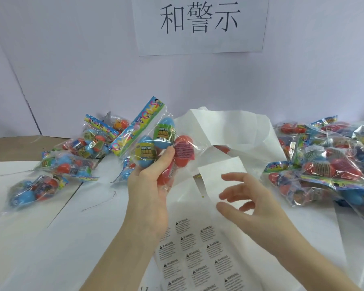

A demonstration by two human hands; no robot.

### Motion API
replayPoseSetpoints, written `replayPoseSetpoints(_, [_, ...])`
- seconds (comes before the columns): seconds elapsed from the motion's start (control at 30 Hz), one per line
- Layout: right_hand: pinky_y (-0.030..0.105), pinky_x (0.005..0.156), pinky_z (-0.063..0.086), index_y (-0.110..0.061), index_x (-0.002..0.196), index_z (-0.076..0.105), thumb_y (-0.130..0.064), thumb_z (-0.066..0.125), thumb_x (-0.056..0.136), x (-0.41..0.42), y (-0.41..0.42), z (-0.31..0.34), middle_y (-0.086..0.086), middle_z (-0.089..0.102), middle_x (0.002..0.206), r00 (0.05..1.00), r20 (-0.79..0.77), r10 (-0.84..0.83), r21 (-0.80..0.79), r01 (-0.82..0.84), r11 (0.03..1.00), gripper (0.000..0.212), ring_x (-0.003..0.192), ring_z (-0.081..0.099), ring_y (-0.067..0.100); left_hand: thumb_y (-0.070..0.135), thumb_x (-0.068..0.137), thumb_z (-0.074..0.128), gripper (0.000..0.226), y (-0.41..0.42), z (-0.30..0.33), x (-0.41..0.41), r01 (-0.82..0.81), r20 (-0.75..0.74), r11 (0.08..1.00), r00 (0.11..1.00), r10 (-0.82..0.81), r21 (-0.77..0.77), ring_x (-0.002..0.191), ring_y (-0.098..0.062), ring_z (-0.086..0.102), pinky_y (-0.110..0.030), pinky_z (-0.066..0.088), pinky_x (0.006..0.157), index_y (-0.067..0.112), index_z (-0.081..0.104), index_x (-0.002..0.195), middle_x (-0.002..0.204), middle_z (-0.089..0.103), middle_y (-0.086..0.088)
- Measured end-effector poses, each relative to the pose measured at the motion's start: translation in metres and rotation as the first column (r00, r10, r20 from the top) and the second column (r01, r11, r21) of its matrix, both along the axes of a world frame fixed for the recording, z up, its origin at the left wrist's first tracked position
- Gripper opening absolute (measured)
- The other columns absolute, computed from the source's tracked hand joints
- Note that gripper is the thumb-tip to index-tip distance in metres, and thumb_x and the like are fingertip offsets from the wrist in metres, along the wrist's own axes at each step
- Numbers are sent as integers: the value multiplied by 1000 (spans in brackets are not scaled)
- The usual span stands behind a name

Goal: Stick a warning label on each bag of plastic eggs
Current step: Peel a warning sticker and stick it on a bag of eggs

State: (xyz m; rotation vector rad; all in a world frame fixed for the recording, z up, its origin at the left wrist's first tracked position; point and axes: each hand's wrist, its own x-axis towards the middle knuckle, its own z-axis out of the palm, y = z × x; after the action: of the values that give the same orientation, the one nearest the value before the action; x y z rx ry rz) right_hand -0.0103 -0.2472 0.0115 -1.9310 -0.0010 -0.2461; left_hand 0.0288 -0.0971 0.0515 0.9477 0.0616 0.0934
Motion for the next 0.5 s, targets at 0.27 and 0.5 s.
replayPoseSetpoints(0.27, [9,63,37,-44,101,46,-50,67,65,-2,10,-8,-15,63,84,990,-136,23,-182,-48,982,42,73,50,-4,22,55,67,41,-1,-1,3,-53,18,998,998,53,-17,59,2,62,-12,49,56,13,65,95,73,70,9])
replayPoseSetpoints(0.5, [1,69,34,-50,107,36,-42,68,76,-2,18,-11,-26,52,106,979,-188,78,-200,-116,973,46,91,44,-13,12,77,69,13,-3,-17,8,-229,-245,973,945,215,-31,44,4,58,-8,39,36,20,64,87,64,68,12])
